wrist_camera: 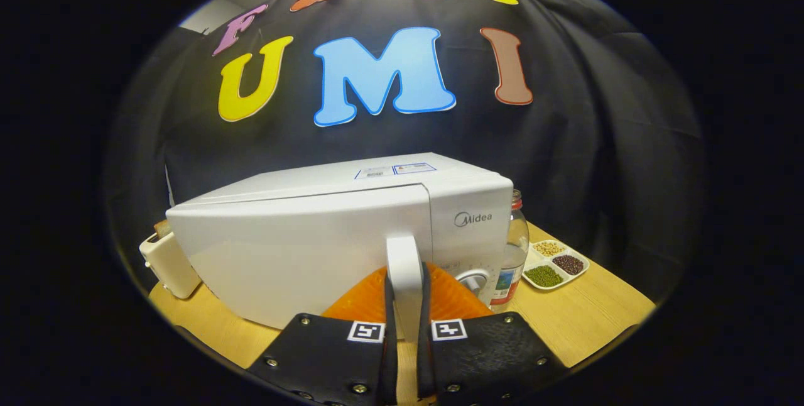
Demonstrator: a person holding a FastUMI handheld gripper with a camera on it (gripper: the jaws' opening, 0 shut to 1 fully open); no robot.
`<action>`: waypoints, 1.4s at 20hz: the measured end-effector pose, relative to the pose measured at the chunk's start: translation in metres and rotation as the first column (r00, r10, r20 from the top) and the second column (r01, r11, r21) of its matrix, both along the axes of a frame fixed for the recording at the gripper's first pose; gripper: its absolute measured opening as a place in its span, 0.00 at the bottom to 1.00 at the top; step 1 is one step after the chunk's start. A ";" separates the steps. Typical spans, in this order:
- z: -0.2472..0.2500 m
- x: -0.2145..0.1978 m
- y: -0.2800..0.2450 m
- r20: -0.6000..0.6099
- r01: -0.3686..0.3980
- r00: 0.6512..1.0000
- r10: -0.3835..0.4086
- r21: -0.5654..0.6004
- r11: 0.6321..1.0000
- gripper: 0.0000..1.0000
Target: Open the microwave, put the food inside, and close the microwave door.
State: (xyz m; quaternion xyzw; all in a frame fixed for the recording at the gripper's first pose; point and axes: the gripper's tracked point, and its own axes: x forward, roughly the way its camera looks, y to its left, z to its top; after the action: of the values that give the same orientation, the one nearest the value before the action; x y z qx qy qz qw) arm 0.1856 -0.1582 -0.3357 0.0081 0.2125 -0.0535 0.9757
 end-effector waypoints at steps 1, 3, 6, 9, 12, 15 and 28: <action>0.001 -0.010 0.003 -0.005 -0.010 1.000 0.010 -0.031 0.999 0.12; 0.008 -0.037 0.009 -0.025 -0.006 1.000 0.005 -0.010 1.000 0.13; 0.017 -0.075 0.027 -0.010 -0.035 0.999 0.035 -0.019 0.999 0.13; 0.021 -0.108 0.046 0.001 -0.067 0.998 0.067 -0.002 0.998 0.13; 0.026 -0.141 0.070 0.011 -0.100 0.995 0.100 0.015 0.995 0.12; 0.030 -0.167 0.098 0.023 -0.138 0.990 0.137 0.030 0.990 0.12; 0.039 -0.234 0.228 0.192 -0.106 0.976 0.103 0.004 0.994 0.12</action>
State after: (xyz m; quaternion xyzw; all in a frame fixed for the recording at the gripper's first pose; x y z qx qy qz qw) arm -0.0483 0.0702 -0.2970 0.0088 0.1183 0.0004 0.9929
